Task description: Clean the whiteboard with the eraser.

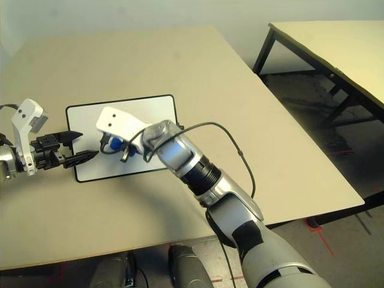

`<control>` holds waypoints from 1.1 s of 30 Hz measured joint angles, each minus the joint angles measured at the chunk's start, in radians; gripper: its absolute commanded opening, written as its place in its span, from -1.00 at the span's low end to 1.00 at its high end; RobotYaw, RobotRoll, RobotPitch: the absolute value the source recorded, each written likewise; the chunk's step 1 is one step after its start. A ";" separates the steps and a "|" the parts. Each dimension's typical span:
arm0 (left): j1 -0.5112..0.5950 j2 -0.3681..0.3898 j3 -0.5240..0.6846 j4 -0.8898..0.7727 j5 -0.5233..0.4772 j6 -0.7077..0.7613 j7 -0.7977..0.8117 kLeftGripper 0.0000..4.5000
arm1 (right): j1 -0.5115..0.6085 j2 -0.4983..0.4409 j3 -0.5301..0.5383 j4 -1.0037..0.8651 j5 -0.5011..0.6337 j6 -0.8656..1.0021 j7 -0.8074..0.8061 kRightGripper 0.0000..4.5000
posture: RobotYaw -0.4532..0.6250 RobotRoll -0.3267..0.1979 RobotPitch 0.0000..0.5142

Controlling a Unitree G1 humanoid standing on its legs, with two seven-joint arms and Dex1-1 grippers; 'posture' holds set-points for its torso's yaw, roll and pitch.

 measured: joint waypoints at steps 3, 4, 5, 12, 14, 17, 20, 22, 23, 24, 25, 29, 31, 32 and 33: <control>0.001 0.000 0.003 -0.001 0.000 0.000 0.000 1.00 | -0.056 0.046 -0.050 0.102 0.000 -0.050 -0.041 -0.84 | -0.02 0.25 -0.59; 0.002 0.000 0.003 -0.002 0.000 0.000 0.000 1.00 | -0.076 0.059 -0.077 0.132 -0.001 -0.068 -0.064 -0.84 | -0.02 0.25 -0.59; 0.002 0.000 0.003 -0.002 0.000 0.000 0.000 1.00 | -0.105 0.074 -0.116 0.172 -0.001 -0.095 -0.095 -0.84 | -0.02 0.25 -0.59; 0.003 0.000 0.003 -0.002 0.000 0.000 0.000 1.00 | -0.128 0.100 -0.183 0.222 -0.001 -0.146 -0.131 -0.84 | -0.02 0.25 -0.58; 0.005 0.000 0.003 -0.002 0.000 0.000 0.000 1.00 | -0.088 0.087 -0.153 0.153 0.000 -0.115 -0.104 -0.84 | -0.02 0.25 -0.58; 0.008 0.001 0.004 -0.002 0.000 0.000 0.001 1.00 | 0.000 0.058 -0.077 0.028 0.004 -0.047 -0.053 -0.84 | -0.02 0.25 -0.57; 0.008 0.002 0.004 -0.002 0.000 0.001 0.001 1.00 | 0.035 0.044 -0.030 -0.019 0.004 -0.005 -0.031 -0.84 | -0.02 0.25 -0.56; 0.008 0.002 0.004 -0.002 0.000 0.001 0.002 1.00 | 0.031 0.043 -0.029 -0.014 0.003 -0.003 -0.031 -0.84 | -0.03 0.25 -0.56; 0.008 0.002 0.004 -0.002 0.000 0.001 0.002 1.00 | 0.024 0.056 -0.032 0.002 0.004 -0.009 -0.036 -0.84 | -0.03 0.25 -0.56; 0.008 0.002 0.004 -0.001 0.000 0.001 0.002 1.00 | 0.009 0.076 -0.051 0.032 0.005 -0.025 -0.051 -0.84 | -0.03 0.25 -0.56; 0.007 0.001 0.004 -0.002 0.000 0.002 0.002 1.00 | -0.016 0.097 -0.084 0.071 0.004 -0.048 -0.084 -0.84 | -0.03 0.25 -0.56; 0.007 0.001 0.004 -0.002 -0.001 0.003 0.002 1.00 | -0.123 0.138 -0.201 0.161 0.004 -0.134 -0.161 -0.84 | -0.03 0.25 -0.56; 0.007 0.001 0.004 -0.002 -0.001 0.004 0.002 1.00 | -0.123 0.133 -0.209 0.167 0.003 -0.141 -0.159 -0.84 | -0.03 0.25 -0.55; 0.007 0.001 0.004 -0.002 -0.001 0.004 0.002 1.00 | -0.105 0.124 -0.197 0.161 0.001 -0.134 -0.147 -0.84 | -0.03 0.25 -0.55; 0.007 0.001 0.004 -0.002 -0.001 0.004 0.002 1.00 | -0.082 0.115 -0.174 0.150 0.001 -0.120 -0.131 -0.84 | -0.03 0.25 -0.55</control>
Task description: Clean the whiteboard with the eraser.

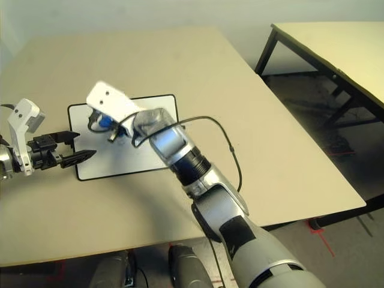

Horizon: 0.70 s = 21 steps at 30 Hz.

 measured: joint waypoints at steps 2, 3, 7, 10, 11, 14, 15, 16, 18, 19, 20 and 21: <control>0.000 0.000 0.000 0.001 0.000 0.001 0.000 1.00 | 0.045 -0.016 0.045 -0.042 0.002 0.026 0.037 -0.84 | -0.03 0.25 -0.55; -0.002 0.000 0.000 0.000 0.000 0.002 0.000 1.00 | 0.060 -0.028 0.076 -0.080 0.001 0.050 0.054 -0.84 | -0.03 0.25 -0.55; -0.002 0.000 0.000 0.000 0.000 0.004 0.000 1.00 | 0.105 -0.052 0.127 -0.143 0.002 0.095 0.087 -0.84 | -0.03 0.25 -0.55; -0.002 0.000 0.000 0.000 0.000 0.004 0.000 1.00 | 0.082 -0.032 0.117 -0.101 0.001 0.082 0.076 -0.84 | -0.03 0.25 -0.55; -0.002 0.000 0.000 0.000 0.000 0.005 0.000 1.00 | 0.065 -0.020 0.105 -0.073 0.000 0.071 0.061 -0.84 | -0.03 0.25 -0.55; -0.002 0.000 0.000 0.000 0.000 0.005 0.000 1.00 | 0.013 0.004 0.059 -0.007 -0.003 0.033 0.020 -0.84 | -0.04 0.25 -0.55; -0.002 0.000 0.000 0.000 0.000 0.005 0.000 1.00 | -0.002 0.008 0.046 0.015 -0.002 0.020 0.012 -0.84 | -0.04 0.25 -0.55; -0.002 -0.001 0.000 0.000 0.000 0.005 0.000 1.00 | -0.018 0.016 0.032 0.039 -0.001 0.006 0.007 -0.84 | -0.04 0.25 -0.54; -0.003 -0.003 0.000 0.000 0.000 0.006 0.001 1.00 | -0.063 0.035 0.002 0.104 -0.002 -0.035 -0.021 -0.84 | -0.03 0.25 -0.54; -0.003 -0.006 0.000 -0.001 0.000 0.006 0.001 1.00 | -0.092 0.040 -0.015 0.131 -0.004 -0.061 -0.036 -0.84 | -0.03 0.25 -0.54; -0.003 -0.007 0.000 -0.001 0.000 0.007 0.001 1.00 | -0.105 0.043 -0.023 0.138 -0.007 -0.076 -0.041 -0.84 | -0.03 0.25 -0.54; -0.003 -0.008 0.000 -0.001 0.000 0.007 0.001 1.00 | -0.109 0.045 -0.025 0.137 -0.010 -0.083 -0.040 -0.84 | -0.03 0.25 -0.53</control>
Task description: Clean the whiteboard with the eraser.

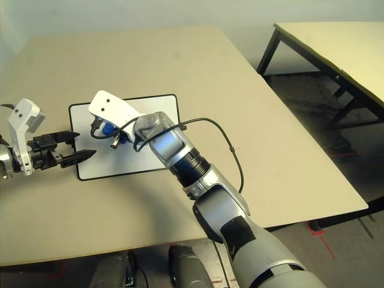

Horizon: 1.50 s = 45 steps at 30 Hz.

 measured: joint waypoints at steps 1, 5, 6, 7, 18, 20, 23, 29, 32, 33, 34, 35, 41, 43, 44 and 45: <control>0.000 0.000 0.000 -0.002 0.000 0.001 0.000 1.00 | 0.007 0.000 0.001 -0.005 -0.003 0.000 0.004 -0.84 | -0.03 0.25 -0.53; 0.001 -0.001 0.000 -0.010 0.000 0.009 0.004 1.00 | 0.099 -0.010 0.055 -0.100 -0.009 0.043 0.050 -0.84 | -0.03 0.25 -0.52; 0.001 -0.001 0.000 -0.011 0.000 0.011 0.005 1.00 | 0.119 -0.013 0.074 -0.127 -0.011 0.058 0.059 -0.84 | -0.03 0.25 -0.52; 0.001 -0.001 0.000 -0.012 -0.001 0.012 0.006 1.00 | 0.139 -0.013 0.092 -0.149 -0.011 0.071 0.069 -0.84 | -0.03 0.25 -0.52; 0.004 -0.008 0.000 -0.019 -0.002 0.017 0.010 1.00 | 0.040 0.012 0.035 -0.014 -0.020 0.001 0.003 -0.84 | -0.02 0.25 -0.52; 0.005 -0.009 0.000 -0.020 -0.002 0.017 0.010 1.00 | 0.013 0.008 0.012 0.016 -0.026 -0.026 -0.013 -0.84 | -0.02 0.25 -0.52; 0.007 -0.009 0.000 -0.020 -0.002 0.017 0.011 1.00 | 0.014 0.005 0.008 0.026 -0.030 -0.041 -0.009 -0.84 | -0.02 0.25 -0.52; 0.009 -0.009 0.000 -0.021 -0.002 0.017 0.011 1.00 | 0.114 -0.041 0.070 -0.117 -0.041 0.022 0.055 -0.84 | -0.03 0.25 -0.52; 0.009 -0.009 0.000 -0.021 -0.002 0.017 0.010 1.00 | 0.147 -0.054 0.107 -0.166 -0.047 0.062 0.080 -0.84 | -0.04 0.25 -0.53; 0.008 -0.009 0.000 -0.021 -0.002 0.017 0.009 1.00 | 0.149 -0.060 0.114 -0.176 -0.049 0.076 0.087 -0.84 | -0.04 0.25 -0.53; 0.008 -0.009 0.000 -0.020 -0.002 0.017 0.009 1.00 | 0.150 -0.062 0.119 -0.178 -0.050 0.084 0.089 -0.84 | -0.04 0.25 -0.53; 0.007 -0.009 0.000 -0.020 -0.001 0.017 0.008 1.00 | 0.150 -0.062 0.120 -0.179 -0.051 0.089 0.089 -0.84 | -0.04 0.25 -0.54; -0.002 -0.009 -0.002 -0.017 0.000 0.017 0.004 1.00 | 0.047 -0.051 0.064 -0.038 -0.053 0.018 0.047 -0.84 | -0.04 0.25 -0.56; -0.002 -0.009 -0.002 -0.016 0.000 0.017 0.002 1.00 | 0.032 -0.055 0.043 -0.014 -0.056 -0.001 0.032 -0.84 | -0.04 0.25 -0.57; -0.002 -0.009 -0.002 -0.016 0.000 0.017 0.002 1.00 | 0.033 -0.053 0.041 -0.012 -0.056 -0.006 0.032 -0.84 | -0.04 0.25 -0.57; -0.002 -0.010 -0.002 -0.016 0.000 0.017 0.001 1.00 | 0.037 -0.050 0.041 -0.014 -0.056 -0.007 0.032 -0.84 | -0.04 0.25 -0.57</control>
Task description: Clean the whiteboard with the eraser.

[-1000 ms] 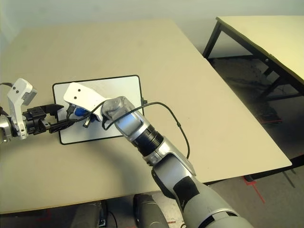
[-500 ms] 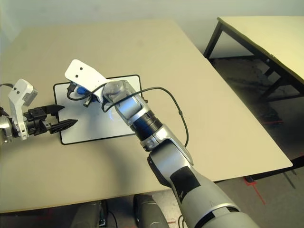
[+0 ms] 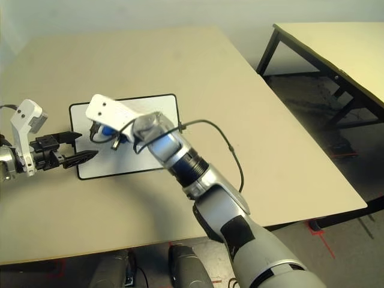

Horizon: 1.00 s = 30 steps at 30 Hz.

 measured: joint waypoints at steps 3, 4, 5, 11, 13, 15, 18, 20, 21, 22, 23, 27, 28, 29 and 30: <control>-0.002 -0.001 -0.001 0.000 0.000 0.000 0.000 1.00 | 0.036 -0.004 0.007 -0.047 -0.004 0.012 0.008 -0.84 | -0.04 0.25 -0.56; -0.002 -0.002 -0.001 0.000 0.000 0.000 0.000 1.00 | 0.058 -0.008 0.018 -0.074 -0.006 0.023 0.017 -0.84 | -0.04 0.25 -0.56; -0.002 -0.002 -0.002 0.000 0.000 0.000 0.000 1.00 | 0.096 -0.016 0.044 -0.127 -0.008 0.043 0.032 -0.84 | -0.04 0.25 -0.56; -0.003 -0.004 -0.005 0.000 0.000 0.000 0.001 1.00 | 0.195 -0.056 0.144 -0.264 -0.009 0.127 0.095 -0.84 | -0.04 0.25 -0.55; -0.003 -0.005 -0.005 0.000 0.000 0.000 0.001 1.00 | 0.194 -0.061 0.147 -0.265 -0.010 0.135 0.097 -0.84 | -0.04 0.25 -0.55; -0.003 -0.005 -0.005 0.001 0.000 0.000 0.002 1.00 | 0.176 -0.057 0.147 -0.239 -0.010 0.128 0.099 -0.84 | -0.04 0.25 -0.55; -0.003 -0.007 -0.006 0.001 0.000 0.000 0.002 1.00 | 0.131 -0.048 0.131 -0.173 -0.010 0.093 0.092 -0.84 | -0.04 0.25 -0.55; -0.003 -0.007 -0.006 0.001 0.000 0.000 0.002 1.00 | 0.095 -0.048 0.104 -0.126 -0.010 0.071 0.082 -0.85 | -0.04 0.25 -0.55; -0.003 -0.007 -0.006 0.001 0.000 0.000 0.002 1.00 | 0.082 -0.052 0.087 -0.108 -0.012 0.061 0.072 -0.85 | -0.04 0.25 -0.55; -0.003 -0.007 -0.006 0.001 0.000 0.000 0.002 1.00 | 0.080 -0.054 0.083 -0.103 -0.012 0.056 0.070 -0.85 | -0.05 0.25 -0.56; -0.003 -0.007 -0.006 0.001 0.000 0.000 0.002 1.00 | 0.083 -0.054 0.082 -0.104 -0.013 0.054 0.069 -0.85 | -0.04 0.25 -0.55; -0.003 -0.009 -0.007 0.001 0.000 -0.001 0.004 1.00 | 0.156 -0.091 0.105 -0.198 -0.024 0.071 0.080 -0.85 | -0.04 0.25 -0.55; -0.003 -0.009 -0.007 0.001 0.000 -0.001 0.004 1.00 | 0.183 -0.102 0.120 -0.233 -0.029 0.082 0.089 -0.85 | -0.05 0.25 -0.55; -0.003 -0.010 -0.007 0.001 0.000 -0.001 0.004 1.00 | 0.214 -0.117 0.139 -0.273 -0.031 0.092 0.099 -0.85 | -0.05 0.25 -0.55; -0.003 -0.010 -0.007 0.002 0.000 -0.001 0.004 1.00 | 0.239 -0.129 0.157 -0.305 -0.031 0.102 0.110 -0.85 | -0.05 0.25 -0.55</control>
